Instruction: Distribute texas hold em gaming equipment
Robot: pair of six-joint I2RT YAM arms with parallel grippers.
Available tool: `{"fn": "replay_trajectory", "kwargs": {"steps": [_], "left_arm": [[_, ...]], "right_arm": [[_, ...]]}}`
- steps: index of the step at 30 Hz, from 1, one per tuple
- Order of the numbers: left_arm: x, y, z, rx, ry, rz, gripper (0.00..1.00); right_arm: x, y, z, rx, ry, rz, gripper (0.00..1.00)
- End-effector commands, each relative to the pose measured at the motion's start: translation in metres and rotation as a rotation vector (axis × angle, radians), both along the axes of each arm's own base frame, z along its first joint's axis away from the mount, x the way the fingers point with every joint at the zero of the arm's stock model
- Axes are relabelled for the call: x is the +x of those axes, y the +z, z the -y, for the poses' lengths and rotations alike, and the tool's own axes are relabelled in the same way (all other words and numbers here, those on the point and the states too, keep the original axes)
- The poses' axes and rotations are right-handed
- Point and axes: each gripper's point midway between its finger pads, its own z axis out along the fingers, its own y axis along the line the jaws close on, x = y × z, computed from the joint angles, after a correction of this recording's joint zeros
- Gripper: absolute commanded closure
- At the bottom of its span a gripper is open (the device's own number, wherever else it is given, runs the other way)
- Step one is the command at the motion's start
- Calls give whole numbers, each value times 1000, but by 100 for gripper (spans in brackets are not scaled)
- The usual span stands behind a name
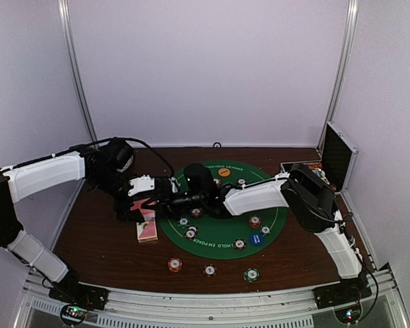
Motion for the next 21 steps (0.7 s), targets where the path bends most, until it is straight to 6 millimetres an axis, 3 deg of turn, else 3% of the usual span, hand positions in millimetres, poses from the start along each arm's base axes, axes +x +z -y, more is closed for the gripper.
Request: {"fn": "replay_trajectory", "kwargs": {"steps": [1, 14, 21], "left_arm": [[3, 0, 6, -38, 2, 6, 3], [3, -6, 2, -25, 4, 24, 3], [14, 2, 2, -24, 7, 93, 17]], "right_arm": [[-5, 39, -2, 81, 20, 68, 86], [-6, 46, 0, 97, 16, 75, 87], [-5, 35, 1, 61, 11, 68, 89]]}}
